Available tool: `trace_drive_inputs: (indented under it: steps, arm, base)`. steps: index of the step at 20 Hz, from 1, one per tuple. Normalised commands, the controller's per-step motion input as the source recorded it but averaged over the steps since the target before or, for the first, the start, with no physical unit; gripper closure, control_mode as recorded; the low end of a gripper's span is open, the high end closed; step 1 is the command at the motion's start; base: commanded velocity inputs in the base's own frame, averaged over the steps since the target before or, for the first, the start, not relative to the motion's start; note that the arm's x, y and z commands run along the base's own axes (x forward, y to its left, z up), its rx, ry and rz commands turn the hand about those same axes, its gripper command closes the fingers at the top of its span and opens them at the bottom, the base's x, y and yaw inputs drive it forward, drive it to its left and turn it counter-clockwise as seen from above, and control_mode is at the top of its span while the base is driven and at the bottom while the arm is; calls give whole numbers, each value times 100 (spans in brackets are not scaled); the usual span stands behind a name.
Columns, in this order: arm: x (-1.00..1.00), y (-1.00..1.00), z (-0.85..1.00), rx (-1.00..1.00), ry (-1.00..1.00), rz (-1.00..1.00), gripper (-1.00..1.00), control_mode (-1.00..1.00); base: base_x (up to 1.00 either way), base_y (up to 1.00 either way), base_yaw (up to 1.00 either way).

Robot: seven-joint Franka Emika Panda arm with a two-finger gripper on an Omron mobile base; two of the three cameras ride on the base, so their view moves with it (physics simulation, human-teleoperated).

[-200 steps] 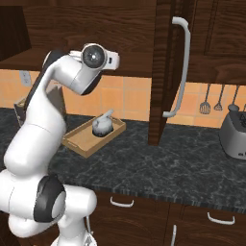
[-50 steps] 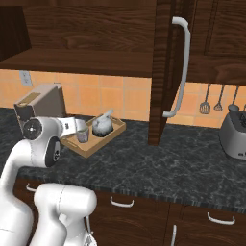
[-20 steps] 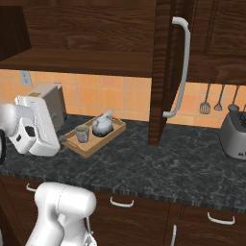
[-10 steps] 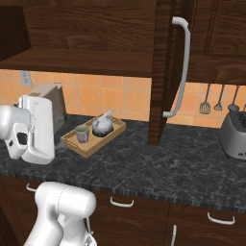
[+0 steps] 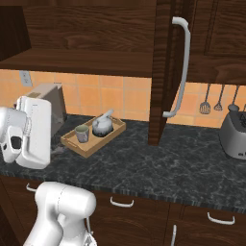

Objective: Pick the kettle from the counter and place it on the tray. Then pick the mug from the cabinet and place it on the tray. Then close the cabinet doors.

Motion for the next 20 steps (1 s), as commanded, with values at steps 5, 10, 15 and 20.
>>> trace_drive_inputs:
  steps: [5, 10, 15, 20]
  arm:
    - [-23, -8, 2, 0, -5, -5, -100, -100]
    - [-8, -18, 4, 0, -6, -6, -100, -100]
    - [-9, -50, 16, 7, -19, -6, -100, -100]
    - [-20, -56, 22, 10, -17, -14, -100, -100]
  base:
    - [0, 0, 0]
    - [0, 0, 0]
    - [0, 0, 0]
    - [0, 0, 0]
